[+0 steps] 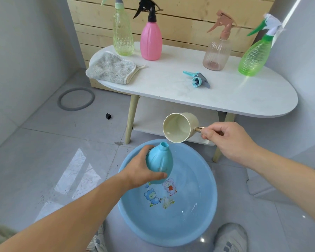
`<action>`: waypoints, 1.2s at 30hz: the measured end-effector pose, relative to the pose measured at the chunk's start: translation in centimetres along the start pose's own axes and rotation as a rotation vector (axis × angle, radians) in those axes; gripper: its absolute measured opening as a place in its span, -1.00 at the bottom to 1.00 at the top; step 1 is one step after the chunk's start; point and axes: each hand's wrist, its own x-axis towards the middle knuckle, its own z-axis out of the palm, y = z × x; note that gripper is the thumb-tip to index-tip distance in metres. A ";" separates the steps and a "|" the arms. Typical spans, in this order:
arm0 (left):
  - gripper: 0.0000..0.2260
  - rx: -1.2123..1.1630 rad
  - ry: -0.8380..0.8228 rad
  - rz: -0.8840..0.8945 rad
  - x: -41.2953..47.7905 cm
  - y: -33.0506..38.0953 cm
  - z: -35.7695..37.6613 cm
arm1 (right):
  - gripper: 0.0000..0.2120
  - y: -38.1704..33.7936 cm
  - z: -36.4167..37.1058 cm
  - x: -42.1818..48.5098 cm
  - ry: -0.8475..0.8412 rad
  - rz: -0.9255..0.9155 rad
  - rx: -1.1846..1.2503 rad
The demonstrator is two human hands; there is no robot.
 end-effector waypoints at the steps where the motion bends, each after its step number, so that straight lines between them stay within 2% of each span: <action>1: -0.23 -0.002 -0.001 0.002 0.0 0.0 0.0 | -0.74 0.0 0.0 0.1 0.007 -0.001 -0.002; 18: -0.25 -0.023 -0.003 -0.011 0.4 -0.4 0.4 | -0.83 0.2 -0.1 0.7 0.048 -0.145 0.016; 27: -0.24 -0.020 -0.001 -0.015 0.5 -0.5 0.4 | -0.71 0.2 -0.2 0.9 0.057 -0.250 -0.023; 36: -0.25 -0.011 0.000 -0.022 0.6 -0.8 0.5 | -0.83 0.9 -0.1 1.2 0.086 -0.371 -0.144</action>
